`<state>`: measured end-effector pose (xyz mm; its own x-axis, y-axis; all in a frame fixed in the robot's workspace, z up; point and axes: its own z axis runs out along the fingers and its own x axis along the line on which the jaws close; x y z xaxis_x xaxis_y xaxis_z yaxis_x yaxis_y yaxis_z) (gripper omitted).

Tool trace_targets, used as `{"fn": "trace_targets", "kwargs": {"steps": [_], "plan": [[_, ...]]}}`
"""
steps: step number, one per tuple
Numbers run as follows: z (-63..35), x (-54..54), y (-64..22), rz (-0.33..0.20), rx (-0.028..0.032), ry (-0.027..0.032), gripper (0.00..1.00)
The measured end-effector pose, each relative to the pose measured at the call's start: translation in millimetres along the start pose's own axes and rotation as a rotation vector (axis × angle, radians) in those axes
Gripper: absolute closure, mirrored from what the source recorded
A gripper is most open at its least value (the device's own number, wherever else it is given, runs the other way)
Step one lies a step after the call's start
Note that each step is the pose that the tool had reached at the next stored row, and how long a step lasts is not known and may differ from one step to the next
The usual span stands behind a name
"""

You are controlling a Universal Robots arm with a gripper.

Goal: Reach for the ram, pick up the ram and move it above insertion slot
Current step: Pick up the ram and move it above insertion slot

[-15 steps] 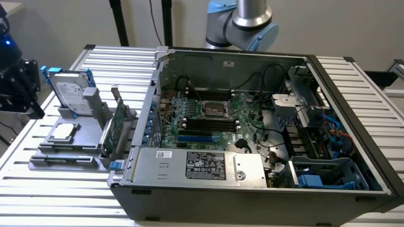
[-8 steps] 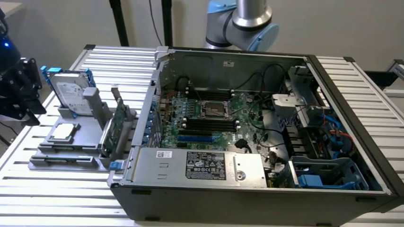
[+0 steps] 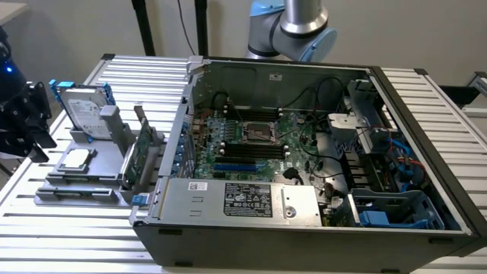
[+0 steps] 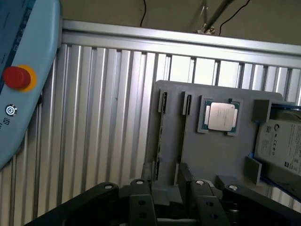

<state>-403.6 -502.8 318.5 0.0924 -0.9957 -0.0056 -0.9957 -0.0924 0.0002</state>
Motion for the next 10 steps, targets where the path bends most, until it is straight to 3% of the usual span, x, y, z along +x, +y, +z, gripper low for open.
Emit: {"fn": "trace_targets", "kwargs": {"steps": [10], "plan": [[18.0, 0.7, -1.5, 0.009, -0.0001, 0.0000, 0.64]]}}
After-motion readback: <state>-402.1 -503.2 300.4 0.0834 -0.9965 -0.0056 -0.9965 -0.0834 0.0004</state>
